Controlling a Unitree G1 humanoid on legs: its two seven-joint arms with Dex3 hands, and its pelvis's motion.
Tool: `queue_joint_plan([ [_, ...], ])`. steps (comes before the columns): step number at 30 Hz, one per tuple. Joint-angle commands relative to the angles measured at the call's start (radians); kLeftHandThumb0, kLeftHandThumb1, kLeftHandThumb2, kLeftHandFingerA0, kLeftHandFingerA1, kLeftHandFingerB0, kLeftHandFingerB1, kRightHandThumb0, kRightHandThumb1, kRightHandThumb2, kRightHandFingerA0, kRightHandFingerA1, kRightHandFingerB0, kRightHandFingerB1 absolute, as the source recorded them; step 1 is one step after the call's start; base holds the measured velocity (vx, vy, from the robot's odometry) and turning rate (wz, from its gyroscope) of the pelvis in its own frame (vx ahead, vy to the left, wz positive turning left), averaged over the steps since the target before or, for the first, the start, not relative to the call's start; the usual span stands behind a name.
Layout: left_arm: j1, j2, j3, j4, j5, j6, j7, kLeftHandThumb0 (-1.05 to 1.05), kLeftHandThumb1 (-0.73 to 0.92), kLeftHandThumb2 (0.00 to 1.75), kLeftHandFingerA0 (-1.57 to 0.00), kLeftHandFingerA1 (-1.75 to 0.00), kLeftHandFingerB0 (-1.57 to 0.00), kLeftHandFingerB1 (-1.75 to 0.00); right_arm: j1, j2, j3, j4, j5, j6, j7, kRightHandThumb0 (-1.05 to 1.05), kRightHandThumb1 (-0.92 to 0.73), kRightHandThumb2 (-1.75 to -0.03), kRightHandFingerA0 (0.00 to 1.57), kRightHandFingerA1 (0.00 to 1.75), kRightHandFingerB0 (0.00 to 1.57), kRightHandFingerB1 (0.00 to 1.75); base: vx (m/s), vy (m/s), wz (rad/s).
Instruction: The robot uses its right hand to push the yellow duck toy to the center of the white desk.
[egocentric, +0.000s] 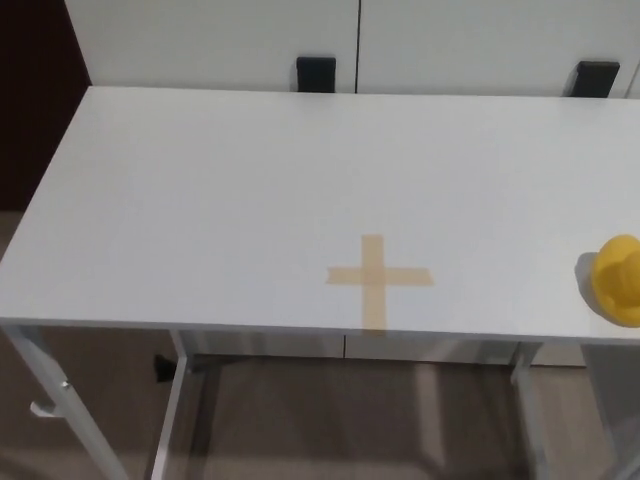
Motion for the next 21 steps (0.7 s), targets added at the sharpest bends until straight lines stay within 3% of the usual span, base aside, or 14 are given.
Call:
queue_joint_plan([
  [1,-0.019,0.026,0.084,0.028,-0.101,0.103,-0.159,-0.29,0.51,0.84,-0.47,-0.84,-0.78,-0.95,-0.040,-0.013,-0.156,0.017,0.182,-0.088,0.041,-0.49,-0.50,-0.88,0.55,0.75,0.31,0.58,0.00,0.000,0.00],
  [5,-0.015,0.029,0.100,0.026,-0.098,0.111,-0.168,-0.30,0.50,0.83,-0.45,-0.83,-0.80,-0.96,-0.078,-0.014,-0.243,0.019,0.238,-0.096,0.095,-0.54,-0.50,-0.89,0.50,0.76,0.25,0.57,0.00,0.000,0.00],
  [6,-0.015,0.028,0.104,0.026,-0.099,0.116,-0.166,-0.29,0.55,0.81,-0.51,-0.87,-0.75,-0.91,-0.124,-0.036,-0.268,0.015,0.254,-0.078,0.084,-0.60,-0.70,-0.61,0.38,0.81,0.24,0.53,0.00,0.000,0.00],
  [7,-0.015,0.027,0.107,0.026,-0.099,0.119,-0.166,-0.29,0.55,0.81,-0.51,-0.87,-0.75,-0.91,-0.144,-0.045,-0.281,0.014,0.260,-0.071,0.081,-0.60,-0.70,-0.61,0.38,0.81,0.24,0.53,0.00,0.000,0.00],
  [8,-0.009,0.027,0.104,0.025,-0.092,0.112,-0.167,-0.29,0.58,0.79,-0.58,-0.88,-0.73,-0.81,-0.177,-0.063,-0.288,-0.020,0.262,-0.067,0.088,-0.70,-0.60,-0.94,0.28,0.67,0.14,0.53,0.00,0.000,0.00],
  [9,-0.007,0.027,0.103,0.024,-0.090,0.111,-0.168,-0.29,0.58,0.79,-0.58,-0.88,-0.73,-0.81,-0.187,-0.068,-0.292,-0.029,0.261,-0.066,0.091,-0.70,-0.60,-0.94,0.28,0.67,0.14,0.53,-0.01,0.000,-0.06],
  [10,0.001,0.026,0.103,0.023,-0.089,0.109,-0.172,-0.30,0.59,0.78,-0.51,-0.83,-0.69,-0.77,-0.230,-0.084,-0.289,-0.070,0.253,-0.053,0.078,-0.69,-0.64,-0.95,0.17,0.55,0.12,0.46,0.00,0.000,0.00],
  [11,0.003,0.025,0.103,0.022,-0.089,0.108,-0.173,-0.30,0.59,0.78,-0.51,-0.83,-0.69,-0.77,-0.241,-0.088,-0.288,-0.080,0.251,-0.049,0.075,-0.69,-0.64,-0.95,0.17,0.55,0.12,0.46,0.00,0.000,0.00],
  [12,0.001,0.023,0.107,0.020,-0.093,0.116,-0.175,-0.32,0.58,0.75,-0.57,-0.90,-0.74,-0.82,-0.290,-0.090,-0.266,-0.194,0.238,-0.020,0.059,-0.83,-0.82,-0.65,0.16,0.68,0.22,0.52,0.00,0.000,0.00],
  [14,0.000,0.022,0.103,0.019,-0.090,0.117,-0.174,-0.32,0.58,0.74,-0.59,-0.91,-0.74,-0.83,-0.323,-0.078,-0.256,-0.275,0.242,-0.008,0.055,-0.83,-0.82,-0.65,0.22,0.64,0.25,0.49,0.00,0.000,0.00],
  [15,-0.002,0.022,0.102,0.019,-0.090,0.122,-0.174,-0.33,0.59,0.73,-0.60,-0.89,-0.74,-0.80,-0.347,-0.064,-0.242,-0.309,0.234,-0.014,0.041,-0.90,-0.83,-0.65,0.41,0.68,0.27,0.56,0.00,0.000,0.00],
  [18,-0.006,0.023,0.096,0.014,-0.088,0.127,-0.181,-0.32,0.59,0.77,-0.57,-0.89,-0.72,-0.83,-0.394,-0.017,-0.197,-0.437,0.226,0.024,0.033,-0.87,-0.85,-0.65,0.38,0.59,0.24,0.50,0.01,0.000,0.03],
  [19,-0.007,0.023,0.096,0.013,-0.088,0.128,-0.183,-0.31,0.56,0.76,-0.57,-0.89,-0.73,-0.85,-0.404,-0.002,-0.176,-0.476,0.230,0.041,0.051,-0.82,-0.87,-0.67,0.26,0.49,0.16,0.39,0.00,0.000,0.00],
  [21,-0.008,0.023,0.096,0.013,-0.090,0.131,-0.185,-0.31,0.56,0.76,-0.57,-0.89,-0.73,-0.85,-0.410,0.015,-0.154,-0.524,0.233,0.063,0.069,-0.82,-0.87,-0.67,0.26,0.49,0.16,0.39,0.01,-0.001,0.03],
])
